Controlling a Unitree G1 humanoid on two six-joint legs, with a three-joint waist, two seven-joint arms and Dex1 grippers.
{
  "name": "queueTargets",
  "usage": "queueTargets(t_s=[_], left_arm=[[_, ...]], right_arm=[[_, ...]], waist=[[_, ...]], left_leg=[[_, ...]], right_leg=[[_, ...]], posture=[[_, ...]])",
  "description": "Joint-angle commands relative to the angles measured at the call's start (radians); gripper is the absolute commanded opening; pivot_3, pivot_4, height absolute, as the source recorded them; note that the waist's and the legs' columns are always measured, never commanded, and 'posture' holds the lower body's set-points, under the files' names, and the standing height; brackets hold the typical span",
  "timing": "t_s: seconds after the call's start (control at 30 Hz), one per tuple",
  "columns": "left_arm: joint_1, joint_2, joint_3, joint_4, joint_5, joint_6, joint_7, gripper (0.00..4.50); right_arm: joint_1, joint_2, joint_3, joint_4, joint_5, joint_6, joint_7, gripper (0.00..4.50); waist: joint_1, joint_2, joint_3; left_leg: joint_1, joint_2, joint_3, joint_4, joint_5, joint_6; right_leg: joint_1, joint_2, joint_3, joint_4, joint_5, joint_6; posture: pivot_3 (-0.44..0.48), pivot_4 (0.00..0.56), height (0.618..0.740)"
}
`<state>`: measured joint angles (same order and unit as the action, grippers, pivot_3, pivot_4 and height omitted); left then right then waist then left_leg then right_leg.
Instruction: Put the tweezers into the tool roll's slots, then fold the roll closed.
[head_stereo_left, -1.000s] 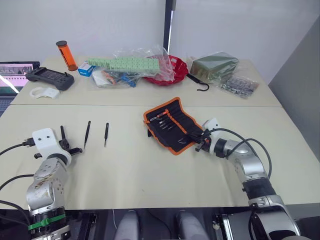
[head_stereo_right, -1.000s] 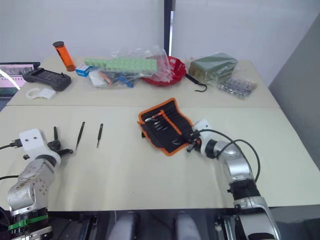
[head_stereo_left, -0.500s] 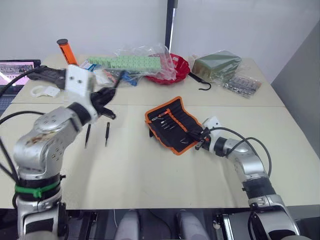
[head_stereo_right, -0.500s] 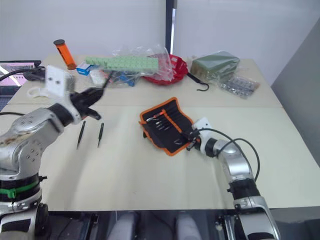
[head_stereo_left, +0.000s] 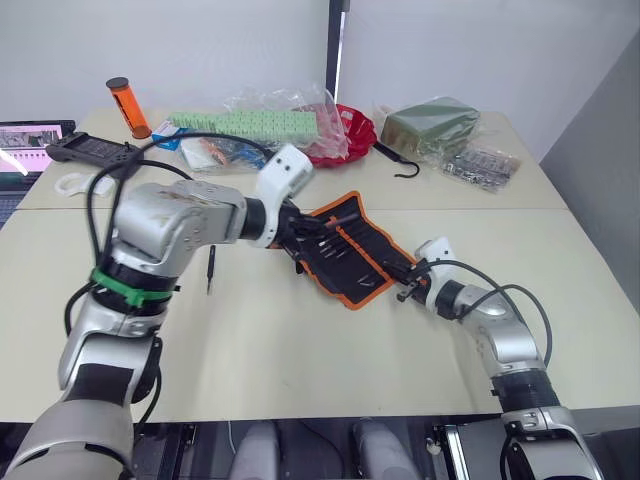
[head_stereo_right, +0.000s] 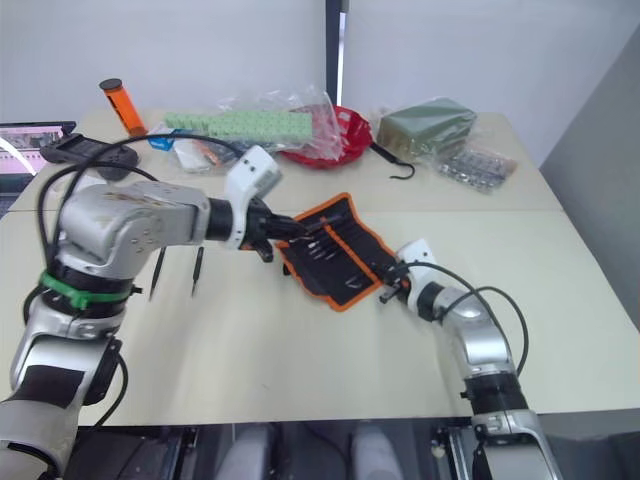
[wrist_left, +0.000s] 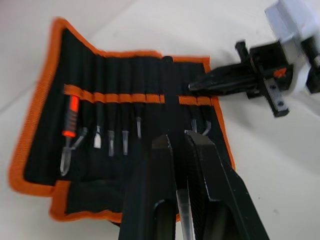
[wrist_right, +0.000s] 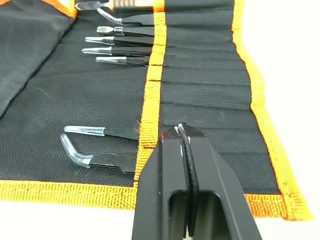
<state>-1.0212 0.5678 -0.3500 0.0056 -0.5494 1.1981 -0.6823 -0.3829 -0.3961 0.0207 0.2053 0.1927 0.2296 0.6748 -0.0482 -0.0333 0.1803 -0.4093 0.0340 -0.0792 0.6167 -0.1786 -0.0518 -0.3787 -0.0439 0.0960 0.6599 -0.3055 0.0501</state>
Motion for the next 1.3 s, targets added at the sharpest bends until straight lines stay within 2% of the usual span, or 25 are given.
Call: queueTargets(t_s=[0.03, 0.17, 0.47, 0.67, 0.9, 1.17, 1.23, 1.3], left_arm=[[-0.06, -0.01, -0.063, 0.071, 0.074, -0.033, -0.047, 0.01], [-0.081, -0.048, -0.117, 0.136, 0.144, -0.066, -0.062, 0.01], [-0.07, -0.149, -0.131, 0.208, 0.248, -0.105, -0.054, 0.01], [-0.055, -0.13, -0.166, 0.221, 0.301, -0.135, -0.098, 0.01], [-0.051, -0.135, -0.158, 0.217, 0.328, -0.128, -0.122, 0.01], [-0.033, -0.179, -0.135, 0.236, 0.352, -0.144, -0.113, 0.01], [-0.032, -0.212, -0.101, 0.274, 0.35, -0.159, -0.095, 0.01], [-0.032, -0.22, -0.113, 0.301, 0.377, -0.194, -0.093, 0.01]], right_arm=[[0.006, 0.009, -0.003, -0.005, 0.0, 0.02, -0.014, 0.0], [0.01, 0.013, -0.004, -0.004, -0.004, 0.016, -0.023, 0.0], [0.005, 0.022, -0.006, -0.013, 0.009, 0.034, -0.033, 0.0], [0.01, 0.017, -0.005, -0.015, 0.007, 0.037, -0.033, 0.0], [0.018, 0.018, -0.003, -0.018, 0.005, 0.038, -0.034, 0.0], [0.009, 0.014, 0.0, -0.011, 0.001, 0.037, -0.03, 0.0], [0.008, 0.012, 0.0, -0.012, 0.002, 0.042, -0.029, 0.0], [0.009, 0.011, 0.0, -0.014, 0.002, 0.044, -0.028, 0.0]], waist=[[-0.002, 0.0, 0.0], [0.0, 0.0, 0.0], [0.001, 0.0, 0.0], [0.001, 0.0, 0.0], [0.002, 0.0, 0.0], [0.003, 0.0, 0.0], [0.004, 0.0, 0.0], [0.006, 0.0, 0.0]], left_leg=[[-0.001, 0.0, 0.0, 0.0, 0.0, 0.0], [-0.006, 0.0, 0.0, 0.0, 0.001, -0.001], [-0.006, 0.0, 0.0, 0.0, 0.002, -0.001], [-0.006, 0.0, 0.0, 0.0, 0.002, -0.001], [-0.006, 0.0, 0.0, 0.0, 0.002, -0.001], [-0.006, 0.0, 0.0, 0.0, 0.002, -0.001], [-0.006, 0.0, 0.0, 0.0, 0.002, -0.001], [-0.006, 0.0, 0.0, 0.001, 0.002, -0.001]], right_leg=[[-0.002, 0.0, 0.0, 0.001, 0.0, 0.0], [-0.008, 0.0, 0.001, 0.004, 0.0, 0.0], [-0.008, 0.0, 0.001, 0.004, 0.0, 0.0], [-0.008, 0.0, 0.001, 0.004, 0.0, 0.0], [-0.008, 0.0, 0.001, 0.005, 0.0, 0.0], [-0.008, 0.0, 0.001, 0.005, 0.0, 0.0], [-0.008, 0.0, 0.001, 0.005, 0.0, 0.0], [-0.008, 0.0, 0.001, 0.005, 0.0, 0.0]], posture=[[0.0, 0.15, 0.74], [0.0, 0.15, 0.74], [0.0, 0.15, 0.74], [0.0, 0.15, 0.74], [0.0, 0.15, 0.74], [0.0, 0.15, 0.74], [0.0, 0.15, 0.74], [0.0, 0.15, 0.74]])
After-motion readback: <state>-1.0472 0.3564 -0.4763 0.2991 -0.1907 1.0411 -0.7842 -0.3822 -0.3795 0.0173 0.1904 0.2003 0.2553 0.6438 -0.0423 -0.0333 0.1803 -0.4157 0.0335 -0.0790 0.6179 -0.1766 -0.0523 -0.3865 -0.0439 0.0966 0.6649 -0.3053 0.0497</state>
